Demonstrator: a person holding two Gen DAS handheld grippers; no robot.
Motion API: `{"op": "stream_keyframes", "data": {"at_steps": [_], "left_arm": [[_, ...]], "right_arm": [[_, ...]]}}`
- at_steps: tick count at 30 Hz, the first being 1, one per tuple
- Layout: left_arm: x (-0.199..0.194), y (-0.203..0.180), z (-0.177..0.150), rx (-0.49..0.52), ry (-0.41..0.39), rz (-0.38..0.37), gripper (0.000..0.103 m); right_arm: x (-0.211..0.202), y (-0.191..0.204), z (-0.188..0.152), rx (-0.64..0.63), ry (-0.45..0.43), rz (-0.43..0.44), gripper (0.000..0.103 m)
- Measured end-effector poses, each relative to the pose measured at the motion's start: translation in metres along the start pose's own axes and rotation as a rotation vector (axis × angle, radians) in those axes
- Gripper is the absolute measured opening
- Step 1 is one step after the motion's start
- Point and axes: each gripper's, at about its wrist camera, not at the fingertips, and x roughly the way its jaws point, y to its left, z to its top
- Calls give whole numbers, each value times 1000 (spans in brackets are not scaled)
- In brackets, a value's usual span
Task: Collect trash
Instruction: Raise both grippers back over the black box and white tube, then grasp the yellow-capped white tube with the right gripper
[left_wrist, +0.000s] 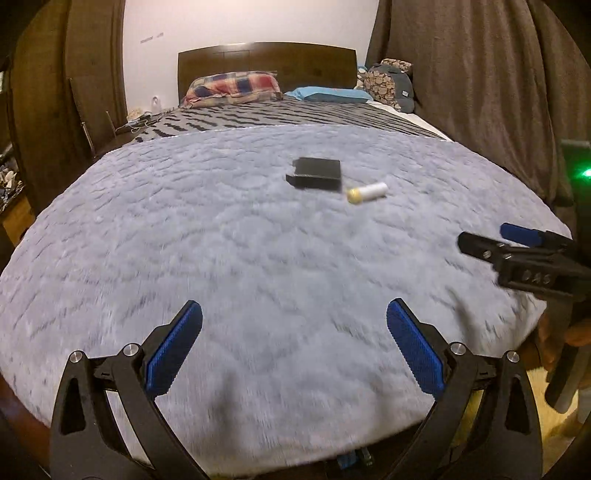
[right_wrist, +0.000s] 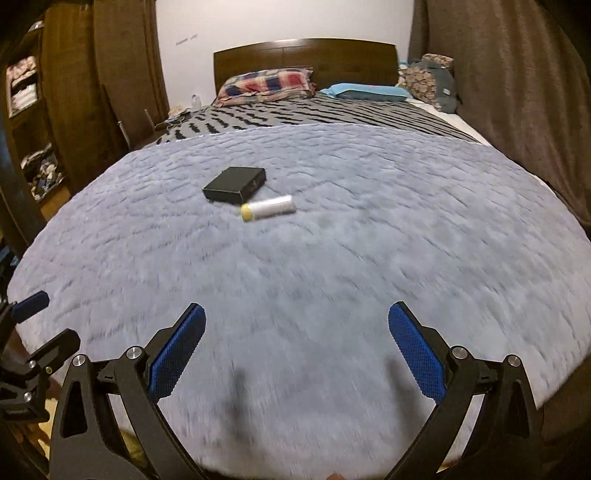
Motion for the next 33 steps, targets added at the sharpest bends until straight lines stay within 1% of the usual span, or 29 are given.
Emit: {"op": "stream_keyframes", "data": {"at_steps": [4,8,13,15,16,18,19,21,23,27,29,33], "left_arm": [[20,7,17,4,19,12,95],[36,14,26,4,27,22,95],[51,24,31,-15,34,11,95],[56,28,32,-20,37,13,95],[58,30,34,-24,37,13,95],[62,33,37,-27,37,11,95],[63,35,39,-29,36,12,95],[65,36,43,-30,33,11,95],[67,37,48,-31,30,12,95],[74,38,61,-29,27,12,95],[79,36,69,-20,28,10,95],[97,26,88,9,25,-11,95]], "right_arm": [[36,9,23,-19,26,3,99],[75,22,48,-49,41,-19,99],[111,34,67,-79,69,-31,97],[122,38,73,-85,90,-22,92],[127,40,76,-92,99,-18,91],[137,43,80,-106,117,-25,86],[139,44,81,-109,123,-26,84],[145,46,84,-115,135,-30,75],[149,47,83,-123,143,-38,70],[144,42,83,-107,125,4,69],[134,33,84,-75,93,22,69],[115,14,81,-28,49,31,69]]}}
